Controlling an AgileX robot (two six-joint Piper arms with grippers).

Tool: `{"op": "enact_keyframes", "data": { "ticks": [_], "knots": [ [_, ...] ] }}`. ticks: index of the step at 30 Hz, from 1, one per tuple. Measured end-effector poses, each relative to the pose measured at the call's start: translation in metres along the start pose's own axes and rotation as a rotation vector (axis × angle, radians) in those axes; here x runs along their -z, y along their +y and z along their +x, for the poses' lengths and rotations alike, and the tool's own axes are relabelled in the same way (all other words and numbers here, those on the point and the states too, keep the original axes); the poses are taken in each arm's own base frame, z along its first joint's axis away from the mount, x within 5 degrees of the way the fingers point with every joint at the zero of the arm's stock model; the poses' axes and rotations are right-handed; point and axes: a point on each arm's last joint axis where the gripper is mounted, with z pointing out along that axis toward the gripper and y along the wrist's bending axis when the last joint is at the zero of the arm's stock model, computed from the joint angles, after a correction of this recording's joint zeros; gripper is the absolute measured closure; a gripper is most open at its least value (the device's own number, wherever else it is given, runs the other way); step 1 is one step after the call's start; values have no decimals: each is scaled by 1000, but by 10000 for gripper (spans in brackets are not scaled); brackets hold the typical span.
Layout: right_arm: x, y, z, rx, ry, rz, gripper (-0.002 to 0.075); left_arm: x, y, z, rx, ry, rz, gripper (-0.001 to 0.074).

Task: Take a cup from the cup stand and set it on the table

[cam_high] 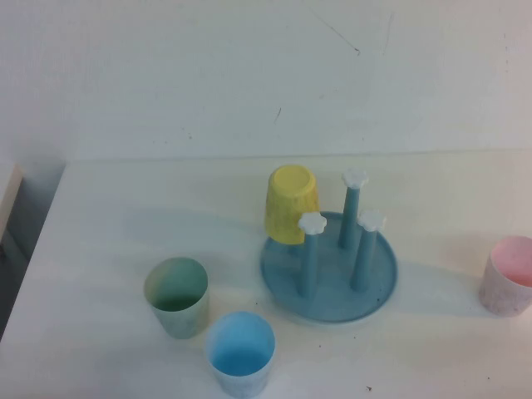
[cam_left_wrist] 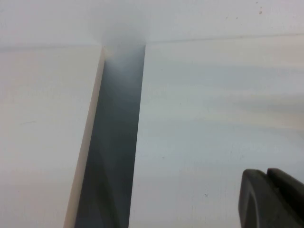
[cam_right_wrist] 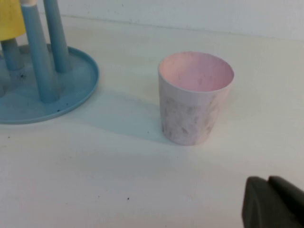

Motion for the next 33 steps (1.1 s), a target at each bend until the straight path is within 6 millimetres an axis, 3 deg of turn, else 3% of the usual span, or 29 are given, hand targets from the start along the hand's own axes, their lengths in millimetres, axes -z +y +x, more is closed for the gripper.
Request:
{"op": "enact_keyframes", "data": {
  "ticks": [29, 33],
  "knots": [
    [0, 0, 0, 0, 0, 0, 729, 0, -2, 0, 58, -1, 22, 738],
    [0, 0, 0, 0, 0, 0, 729, 0, -4, -1, 141, -5, 47, 738]
  ]
}}
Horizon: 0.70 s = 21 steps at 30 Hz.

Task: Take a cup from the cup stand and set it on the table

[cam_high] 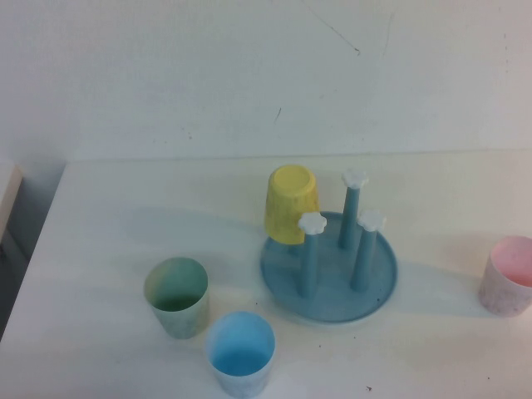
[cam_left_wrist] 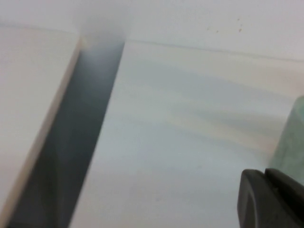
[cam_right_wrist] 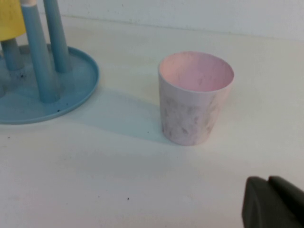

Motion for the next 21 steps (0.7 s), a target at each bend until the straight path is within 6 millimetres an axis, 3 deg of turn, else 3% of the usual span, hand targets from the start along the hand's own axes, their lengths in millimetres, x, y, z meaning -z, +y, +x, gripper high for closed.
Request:
{"op": "enact_keyframes", "data": {
  "ticks": [8, 10, 13, 21],
  "knots": [
    [0, 0, 0, 0, 0, 0, 729, 2, -12, -14, 662, -117, 186, 738],
    [0, 0, 0, 0, 0, 0, 729, 2, -12, -17, 752, -134, 207, 738],
    [0, 0, 0, 0, 0, 0, 729, 3, -12, -18, 794, -145, 216, 738],
    [0, 0, 0, 0, 0, 0, 729, 3, -13, -18, 696, -153, 210, 738]
  ]
}}
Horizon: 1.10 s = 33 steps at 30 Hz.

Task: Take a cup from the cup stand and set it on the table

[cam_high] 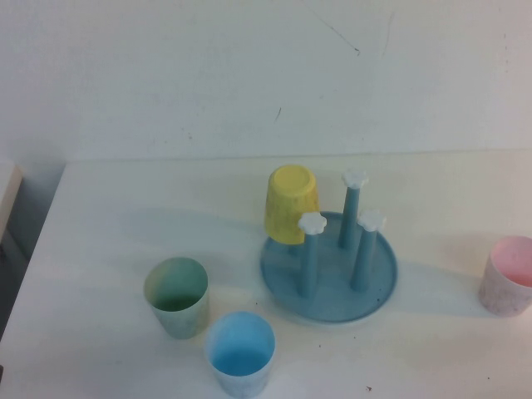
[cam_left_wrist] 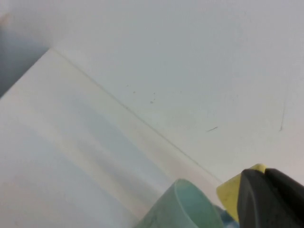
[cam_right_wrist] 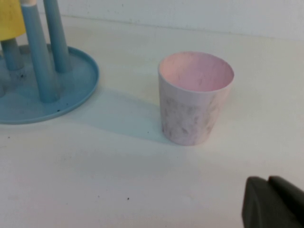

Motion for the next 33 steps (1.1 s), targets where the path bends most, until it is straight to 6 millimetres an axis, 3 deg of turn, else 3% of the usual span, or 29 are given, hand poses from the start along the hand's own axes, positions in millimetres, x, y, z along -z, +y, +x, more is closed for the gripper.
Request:
{"op": "enact_keyframes", "data": {
  "ticks": [5, 10, 14, 18, 22, 28, 33],
  "knots": [
    [0, 0, 0, 0, 0, 0, 729, 0, 1, 0, -166, 4, -12, 738],
    [0, 0, 0, 0, 0, 0, 729, 0, -4, -2, 96, -17, 43, 738],
    [0, 0, 0, 0, 0, 0, 729, 1, -11, 0, 134, 3, 123, 738],
    [0, 0, 0, 0, 0, 0, 729, 3, -24, -3, -67, 1, 209, 738],
    [0, 0, 0, 0, 0, 0, 729, 9, -41, -21, -138, -90, 236, 738],
    [0, 0, 0, 0, 0, 0, 729, 14, -73, -38, -415, -122, 305, 738],
    [0, 0, 0, 0, 0, 0, 729, -16, -103, -59, -745, 109, 229, 738]
  ]
}}
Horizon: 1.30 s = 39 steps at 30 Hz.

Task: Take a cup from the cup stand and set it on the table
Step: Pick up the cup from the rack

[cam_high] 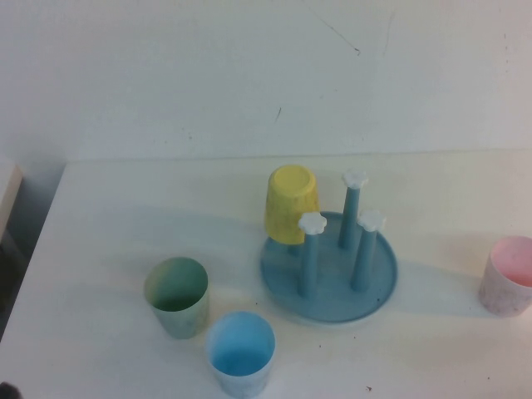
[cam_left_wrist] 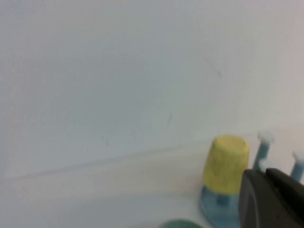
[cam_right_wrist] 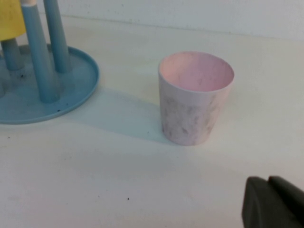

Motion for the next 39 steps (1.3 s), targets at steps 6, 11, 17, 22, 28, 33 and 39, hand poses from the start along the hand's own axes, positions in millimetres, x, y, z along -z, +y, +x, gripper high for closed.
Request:
{"op": "enact_keyframes", "data": {
  "ticks": [6, 11, 17, 22, 28, 33, 39],
  "knots": [
    [0, 0, 0, 0, 0, 0, 729, -47, 7, -24, -93, 375, 117, 738],
    [0, 0, 0, 0, 0, 0, 729, -81, 23, -19, -60, 474, 116, 738],
    [0, 0, 0, 0, 0, 0, 729, -93, 31, -12, -83, 503, 113, 738],
    [0, 0, 0, 0, 0, 0, 729, -94, 31, -13, -71, 496, 118, 738],
    [0, 0, 0, 0, 0, 0, 729, -97, 24, -22, -8, 387, 178, 738],
    [0, 0, 0, 0, 0, 0, 729, -99, 22, -27, -4, 320, 192, 738],
    [0, 0, 0, 0, 0, 0, 729, -92, 47, -8, -28, 559, -89, 738]
  ]
}}
